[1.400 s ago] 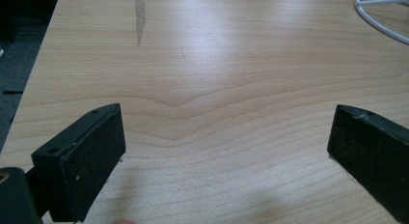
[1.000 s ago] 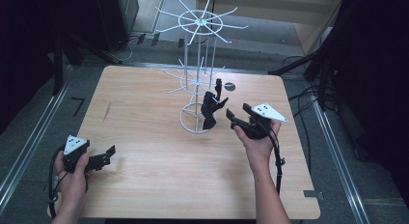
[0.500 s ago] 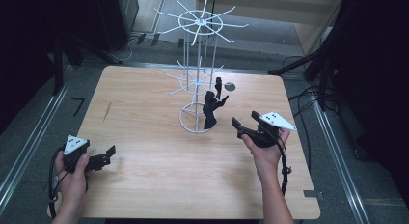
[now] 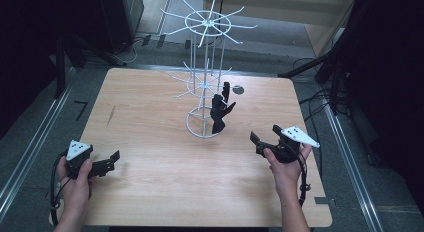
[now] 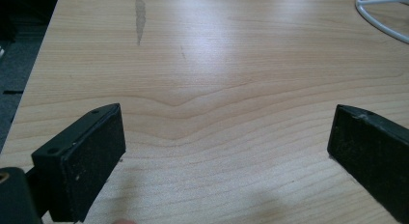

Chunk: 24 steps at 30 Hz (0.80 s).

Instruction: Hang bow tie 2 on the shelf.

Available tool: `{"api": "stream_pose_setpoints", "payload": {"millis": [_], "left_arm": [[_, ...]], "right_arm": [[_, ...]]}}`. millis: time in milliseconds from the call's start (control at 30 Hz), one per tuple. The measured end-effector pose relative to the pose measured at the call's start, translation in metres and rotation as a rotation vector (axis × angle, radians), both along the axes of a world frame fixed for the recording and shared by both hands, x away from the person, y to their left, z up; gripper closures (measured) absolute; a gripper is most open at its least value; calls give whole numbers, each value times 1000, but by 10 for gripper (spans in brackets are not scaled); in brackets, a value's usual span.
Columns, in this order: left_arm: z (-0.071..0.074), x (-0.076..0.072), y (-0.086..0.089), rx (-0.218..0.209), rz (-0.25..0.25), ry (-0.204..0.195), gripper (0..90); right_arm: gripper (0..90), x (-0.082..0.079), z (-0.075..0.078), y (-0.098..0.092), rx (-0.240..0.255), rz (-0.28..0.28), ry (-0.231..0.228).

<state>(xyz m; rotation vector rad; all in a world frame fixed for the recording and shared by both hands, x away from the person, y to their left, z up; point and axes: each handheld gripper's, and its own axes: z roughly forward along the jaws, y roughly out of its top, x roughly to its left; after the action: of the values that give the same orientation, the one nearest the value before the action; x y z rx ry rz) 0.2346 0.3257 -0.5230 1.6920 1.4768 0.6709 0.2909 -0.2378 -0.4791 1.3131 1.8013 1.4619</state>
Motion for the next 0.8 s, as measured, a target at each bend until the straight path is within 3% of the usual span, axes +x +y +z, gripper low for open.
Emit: {"api": "stream_pose_setpoints", "payload": {"millis": [267, 800], "left_arm": [[0, 0, -1, -2, 1, -2, 1], [0, -1, -1, -1, 2, -1, 1]], "right_arm": [[14, -11, -10, -14, 5, -17, 17], [13, -35, -24, -46, 11, -62, 36]]}}
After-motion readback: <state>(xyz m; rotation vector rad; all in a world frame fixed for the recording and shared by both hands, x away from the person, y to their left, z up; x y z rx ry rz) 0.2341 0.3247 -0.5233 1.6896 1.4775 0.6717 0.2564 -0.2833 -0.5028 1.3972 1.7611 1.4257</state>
